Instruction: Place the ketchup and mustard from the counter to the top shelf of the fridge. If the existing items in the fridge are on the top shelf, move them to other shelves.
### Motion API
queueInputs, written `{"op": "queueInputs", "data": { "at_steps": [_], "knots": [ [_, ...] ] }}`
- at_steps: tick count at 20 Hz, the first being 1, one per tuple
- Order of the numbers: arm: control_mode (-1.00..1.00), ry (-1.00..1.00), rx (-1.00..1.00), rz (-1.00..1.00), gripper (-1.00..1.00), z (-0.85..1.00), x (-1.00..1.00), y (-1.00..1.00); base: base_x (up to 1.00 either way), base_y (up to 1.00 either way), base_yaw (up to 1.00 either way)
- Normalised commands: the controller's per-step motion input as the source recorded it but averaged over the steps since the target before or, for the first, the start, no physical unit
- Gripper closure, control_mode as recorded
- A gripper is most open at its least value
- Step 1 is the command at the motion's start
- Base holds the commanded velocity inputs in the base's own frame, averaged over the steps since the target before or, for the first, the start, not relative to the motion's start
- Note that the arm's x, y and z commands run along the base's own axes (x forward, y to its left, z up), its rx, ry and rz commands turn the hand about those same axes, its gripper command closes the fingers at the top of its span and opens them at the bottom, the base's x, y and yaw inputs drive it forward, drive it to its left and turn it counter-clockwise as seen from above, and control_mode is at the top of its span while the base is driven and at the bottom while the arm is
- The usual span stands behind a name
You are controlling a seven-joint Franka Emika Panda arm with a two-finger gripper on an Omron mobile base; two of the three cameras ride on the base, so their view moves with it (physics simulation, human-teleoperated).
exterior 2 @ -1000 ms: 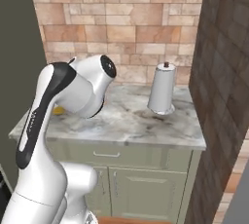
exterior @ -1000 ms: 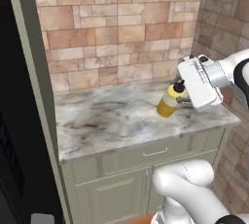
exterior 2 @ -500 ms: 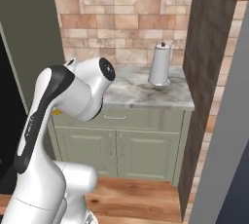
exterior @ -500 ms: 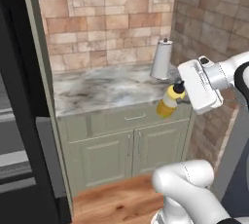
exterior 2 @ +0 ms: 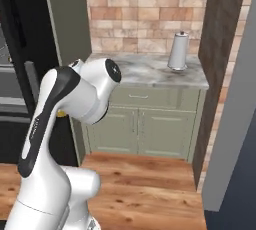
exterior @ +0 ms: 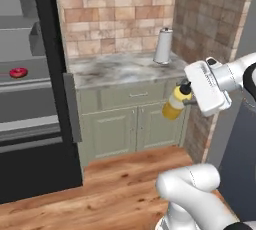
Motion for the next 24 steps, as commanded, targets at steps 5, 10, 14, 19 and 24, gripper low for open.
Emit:
{"op": "queueInputs", "data": {
  "at_steps": [5, 10, 14, 19, 24],
  "knots": [
    [1.00, 0.00, 0.00, 0.00, 1.00, 0.00, 0.00, 0.00, -0.88, 1.00, 0.22],
    [1.00, 0.00, 0.00, 0.00, 1.00, 0.00, 0.00, 0.00, -0.64, 1.00, 0.18],
    [1.00, 0.00, 0.00, 0.00, 1.00, 0.00, 0.00, 0.00, 0.08, 1.00, 0.06],
    [1.00, 0.00, 0.00, 0.00, 1.00, 0.00, 0.00, 0.00, 0.88, 0.97, 0.00],
    [1.00, 0.00, 0.00, 0.00, 1.00, 0.00, 0.00, 0.00, 1.00, 0.37, 0.00]
  ]
}}
